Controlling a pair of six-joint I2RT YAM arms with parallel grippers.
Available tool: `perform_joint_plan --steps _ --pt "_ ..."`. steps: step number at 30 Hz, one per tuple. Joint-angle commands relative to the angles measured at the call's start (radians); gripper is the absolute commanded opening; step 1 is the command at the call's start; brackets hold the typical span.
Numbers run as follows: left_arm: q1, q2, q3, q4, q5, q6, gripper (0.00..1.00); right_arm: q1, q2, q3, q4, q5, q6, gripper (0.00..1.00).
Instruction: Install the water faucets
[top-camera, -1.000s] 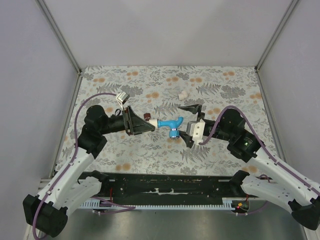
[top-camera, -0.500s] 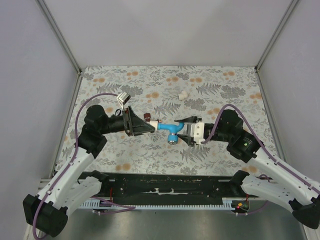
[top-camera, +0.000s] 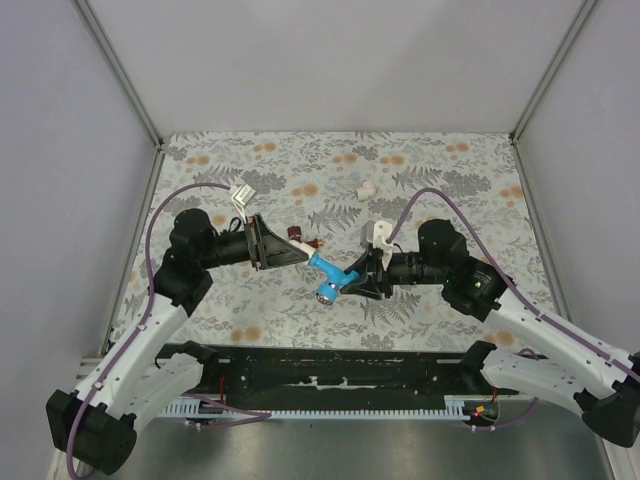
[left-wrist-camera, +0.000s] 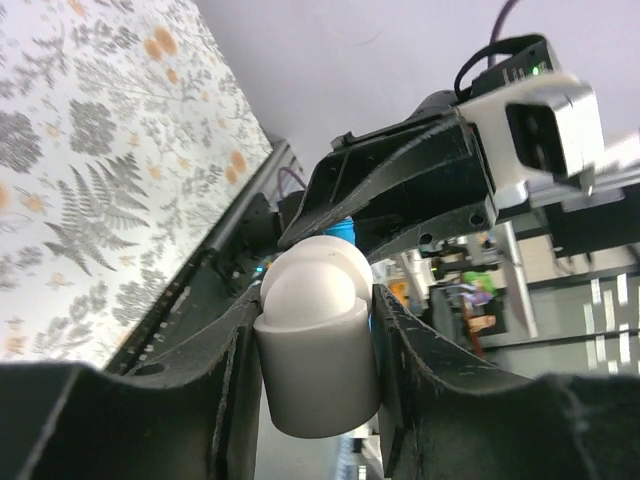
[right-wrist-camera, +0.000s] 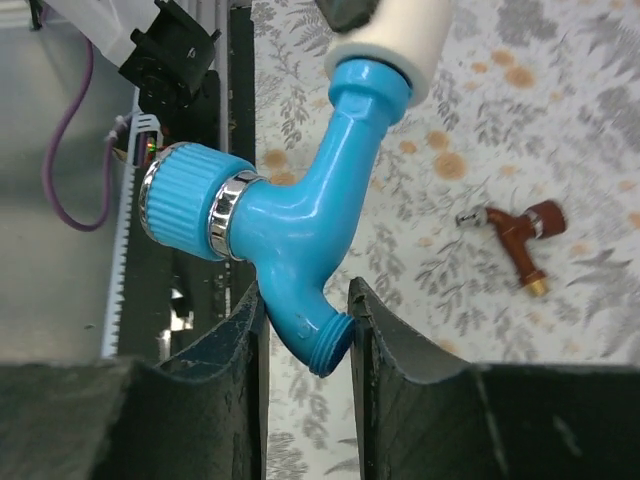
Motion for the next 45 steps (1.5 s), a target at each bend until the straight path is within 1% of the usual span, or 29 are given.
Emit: perform_joint_plan --steps 1,3,6,8,9,10,12,13,14,15,16,18,19,20,23,27,30,34,40,45 --pt "-0.013 -0.037 0.013 0.024 0.043 0.333 0.02 -0.017 0.024 0.020 0.223 0.151 0.477 0.05" --pt "-0.013 -0.063 -0.021 0.071 0.046 0.365 0.02 -0.022 0.026 -0.037 0.306 0.182 0.602 0.04" --pt "-0.013 -0.103 -0.084 0.196 0.063 0.358 0.02 -0.045 0.032 -0.117 0.465 0.208 0.775 0.03" --pt "-0.013 -0.123 -0.099 0.211 0.028 0.318 0.02 -0.046 0.047 -0.132 0.524 0.169 0.771 0.04" --pt "-0.013 -0.125 -0.105 0.210 0.013 0.298 0.02 -0.046 0.050 -0.126 0.521 0.150 0.728 0.08" --pt "-0.013 -0.129 -0.111 0.216 -0.010 0.263 0.02 -0.046 0.050 -0.119 0.507 0.135 0.679 0.25" --pt "-0.013 -0.143 -0.133 0.228 -0.069 0.182 0.02 -0.046 0.026 -0.109 0.454 0.127 0.551 0.55" --pt "-0.013 -0.149 -0.150 0.275 -0.070 0.153 0.02 -0.046 0.012 -0.105 0.415 0.131 0.479 0.65" --pt "-0.011 -0.159 -0.165 0.315 -0.077 0.107 0.02 -0.048 -0.006 -0.097 0.376 0.128 0.411 0.71" --pt "-0.013 -0.168 -0.174 0.328 -0.090 0.081 0.02 -0.046 -0.022 -0.086 0.314 0.128 0.335 0.76" --pt "-0.013 -0.175 -0.171 0.311 -0.106 0.073 0.02 -0.046 -0.038 -0.076 0.268 0.127 0.256 0.81" --pt "-0.013 -0.176 -0.164 0.273 -0.120 0.070 0.02 -0.046 -0.066 -0.066 0.208 0.116 0.138 0.83" --pt "-0.013 -0.171 -0.158 0.268 -0.120 0.064 0.02 -0.046 -0.077 -0.059 0.190 0.115 0.089 0.88" --pt "-0.011 -0.168 -0.154 0.266 -0.115 0.062 0.02 -0.045 -0.083 -0.056 0.180 0.110 0.052 0.91" --pt "-0.013 -0.159 -0.147 0.263 -0.098 0.082 0.02 -0.046 -0.080 -0.008 0.118 0.093 -0.034 0.92" --pt "-0.013 -0.165 -0.134 0.236 -0.104 0.102 0.02 -0.046 -0.025 0.102 0.056 0.030 -0.030 0.92" --pt "-0.013 -0.169 -0.119 0.199 -0.129 0.125 0.02 -0.045 0.016 0.165 0.030 -0.002 0.038 0.89" --pt "-0.013 -0.163 -0.111 0.190 -0.150 0.136 0.02 -0.025 0.081 0.204 0.076 -0.028 0.157 0.81" --pt "-0.013 -0.166 -0.088 0.156 -0.184 0.165 0.02 0.034 0.161 0.250 0.028 0.050 0.170 0.69" --pt "-0.013 -0.171 -0.069 0.116 -0.196 0.200 0.02 0.080 0.207 0.270 -0.010 0.124 0.141 0.65"
